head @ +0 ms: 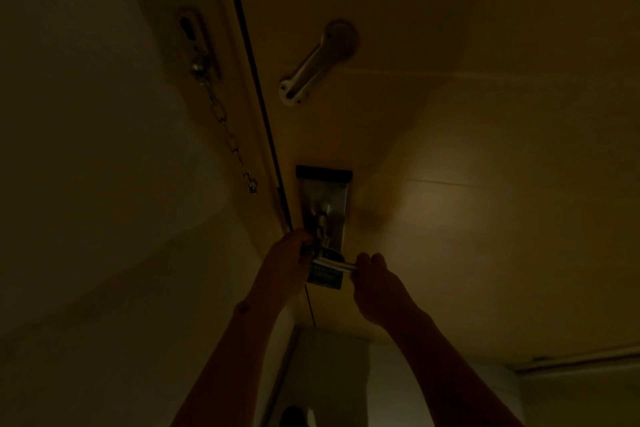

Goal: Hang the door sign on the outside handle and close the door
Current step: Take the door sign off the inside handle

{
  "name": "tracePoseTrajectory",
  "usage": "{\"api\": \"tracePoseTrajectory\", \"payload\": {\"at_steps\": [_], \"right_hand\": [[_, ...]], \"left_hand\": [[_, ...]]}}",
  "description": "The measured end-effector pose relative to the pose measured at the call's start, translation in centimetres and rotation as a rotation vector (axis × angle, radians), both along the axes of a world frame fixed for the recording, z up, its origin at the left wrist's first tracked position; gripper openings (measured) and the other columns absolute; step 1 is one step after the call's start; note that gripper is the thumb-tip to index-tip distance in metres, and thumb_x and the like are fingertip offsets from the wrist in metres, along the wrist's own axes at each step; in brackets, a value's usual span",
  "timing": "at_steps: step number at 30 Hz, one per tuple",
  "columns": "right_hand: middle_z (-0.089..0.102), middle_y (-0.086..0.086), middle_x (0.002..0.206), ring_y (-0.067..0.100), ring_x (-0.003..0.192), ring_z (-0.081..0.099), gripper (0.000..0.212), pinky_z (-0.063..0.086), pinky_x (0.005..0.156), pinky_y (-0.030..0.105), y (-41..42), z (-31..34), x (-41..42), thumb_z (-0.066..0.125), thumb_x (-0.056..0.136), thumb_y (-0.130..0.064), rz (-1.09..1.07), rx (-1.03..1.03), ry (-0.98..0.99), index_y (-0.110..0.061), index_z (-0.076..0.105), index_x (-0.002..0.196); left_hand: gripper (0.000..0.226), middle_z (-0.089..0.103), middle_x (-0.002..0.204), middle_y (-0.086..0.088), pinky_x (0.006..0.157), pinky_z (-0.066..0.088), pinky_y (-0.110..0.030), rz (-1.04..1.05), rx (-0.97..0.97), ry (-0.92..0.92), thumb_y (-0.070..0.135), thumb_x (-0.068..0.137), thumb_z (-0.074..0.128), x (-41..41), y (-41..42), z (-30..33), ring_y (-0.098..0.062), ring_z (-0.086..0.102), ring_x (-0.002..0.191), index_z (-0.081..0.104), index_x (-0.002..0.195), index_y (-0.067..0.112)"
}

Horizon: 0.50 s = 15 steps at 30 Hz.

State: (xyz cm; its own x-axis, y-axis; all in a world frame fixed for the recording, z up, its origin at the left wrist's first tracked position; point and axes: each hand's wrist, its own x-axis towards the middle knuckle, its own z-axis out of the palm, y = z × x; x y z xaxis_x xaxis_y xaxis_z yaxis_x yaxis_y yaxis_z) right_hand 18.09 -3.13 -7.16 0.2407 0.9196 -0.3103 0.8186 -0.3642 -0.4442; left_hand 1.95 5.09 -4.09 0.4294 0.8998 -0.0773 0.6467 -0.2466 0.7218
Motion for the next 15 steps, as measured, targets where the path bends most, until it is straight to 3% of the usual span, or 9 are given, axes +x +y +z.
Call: {"api": "tracePoseTrajectory", "payload": {"at_steps": [3, 7, 10, 12, 15], "right_hand": [[0.046, 0.016, 0.123, 0.034, 0.087, 0.061, 0.033, 0.041, 0.063, 0.031, 0.1, 0.0, -0.1, 0.039, 0.101, -0.024, -0.009, 0.000, 0.001, -0.007, 0.040, 0.129], [0.045, 0.016, 0.124, 0.036, 0.088, 0.060, 0.033, 0.041, 0.064, 0.035, 0.0, -0.1, -0.2, 0.037, 0.102, -0.023, -0.008, -0.001, -0.009, -0.006, 0.039, 0.130], [0.044, 0.017, 0.129, 0.036, 0.091, 0.060, 0.037, 0.037, 0.063, 0.032, 0.0, -0.3, -0.1, 0.036, 0.102, -0.021, -0.005, -0.003, -0.026, -0.004, 0.036, 0.135], [0.044, 0.019, 0.129, 0.037, 0.091, 0.060, 0.037, 0.035, 0.063, 0.031, -0.1, -0.4, -0.1, 0.036, 0.102, -0.020, -0.001, 0.002, -0.022, -0.002, 0.036, 0.135], [0.045, 0.018, 0.124, 0.037, 0.087, 0.059, 0.032, 0.038, 0.063, 0.034, -0.1, -0.2, -0.1, 0.037, 0.102, -0.020, -0.029, 0.022, 0.025, -0.004, 0.040, 0.129]], "left_hand": [[0.025, 0.064, 0.115, -0.013, 0.068, 0.040, -0.011, -0.005, 0.014, 0.021, 0.013, 0.098, 0.048, -0.1, 0.0, -0.2, -0.017, 0.058, 0.091, 0.058, 0.121, 0.012], [0.025, 0.067, 0.111, -0.014, 0.073, 0.048, -0.027, 0.026, 0.007, 0.026, 0.016, 0.098, 0.049, -0.1, 0.0, 0.0, -0.025, 0.064, 0.094, 0.062, 0.119, 0.012], [0.019, 0.069, 0.094, -0.013, 0.071, 0.055, -0.039, 0.057, 0.030, 0.013, 0.017, 0.098, 0.051, -0.3, -0.5, 0.2, -0.026, 0.066, 0.081, 0.066, 0.107, 0.011], [0.017, 0.068, 0.085, -0.012, 0.064, 0.052, -0.038, 0.063, 0.081, 0.027, 0.018, 0.098, 0.051, -0.4, -1.1, 0.1, -0.025, 0.064, 0.072, 0.067, 0.099, 0.011], [0.018, 0.068, 0.085, -0.008, 0.063, 0.053, -0.035, 0.086, 0.113, 0.022, 0.018, 0.098, 0.050, -0.6, -2.1, 0.1, -0.020, 0.064, 0.070, 0.067, 0.101, 0.012]]}}
